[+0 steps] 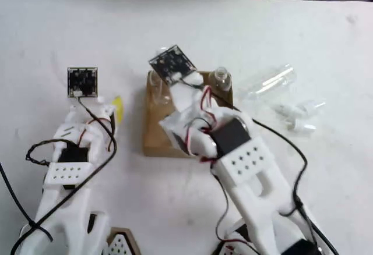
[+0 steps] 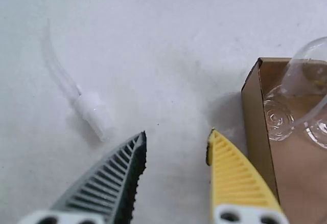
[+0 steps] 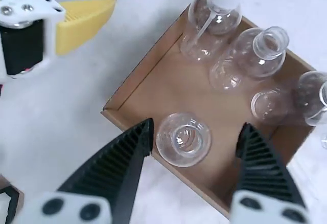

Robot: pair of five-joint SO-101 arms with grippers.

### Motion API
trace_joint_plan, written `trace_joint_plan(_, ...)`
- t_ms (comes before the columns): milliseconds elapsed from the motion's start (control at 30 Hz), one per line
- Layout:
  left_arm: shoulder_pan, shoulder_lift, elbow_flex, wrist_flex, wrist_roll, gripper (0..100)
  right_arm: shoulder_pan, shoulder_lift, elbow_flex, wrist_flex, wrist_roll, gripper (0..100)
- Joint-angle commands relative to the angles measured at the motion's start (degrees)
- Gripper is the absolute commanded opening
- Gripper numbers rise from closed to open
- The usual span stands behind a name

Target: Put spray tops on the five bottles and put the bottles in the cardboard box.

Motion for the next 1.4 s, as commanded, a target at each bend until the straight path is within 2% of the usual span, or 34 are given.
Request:
trace_joint_plan(0,0.2,-1.4,-0.3,-1.4,-0.5,18,-0.3,5.0,-4.2,1.3,0.3,24.7)
trace_joint_plan(367,0.3,-1.4,-0.3,-1.4,-0.5,18,3.6,7.8,-4.0,1.8,0.3,24.7)
trace_joint_plan(567,0.4,-1.4,-0.3,-1.4,-0.5,18,3.6,8.0,-3.9,1.9,0.6,17.3)
trace_joint_plan(1200,0.5,-1.4,-0.3,-1.3,-0.6,18,3.4,8.1,-1.7,0.4,0.6,16.9)
trace_joint_plan(1267,0.5,-1.4,-0.3,-1.3,-0.6,18,3.4,8.1,-1.6,0.4,0.6,14.9)
trace_joint_plan(1367,0.5,-1.4,-0.3,-1.3,-0.6,18,3.4,8.1,-1.6,0.4,0.6,6.2)
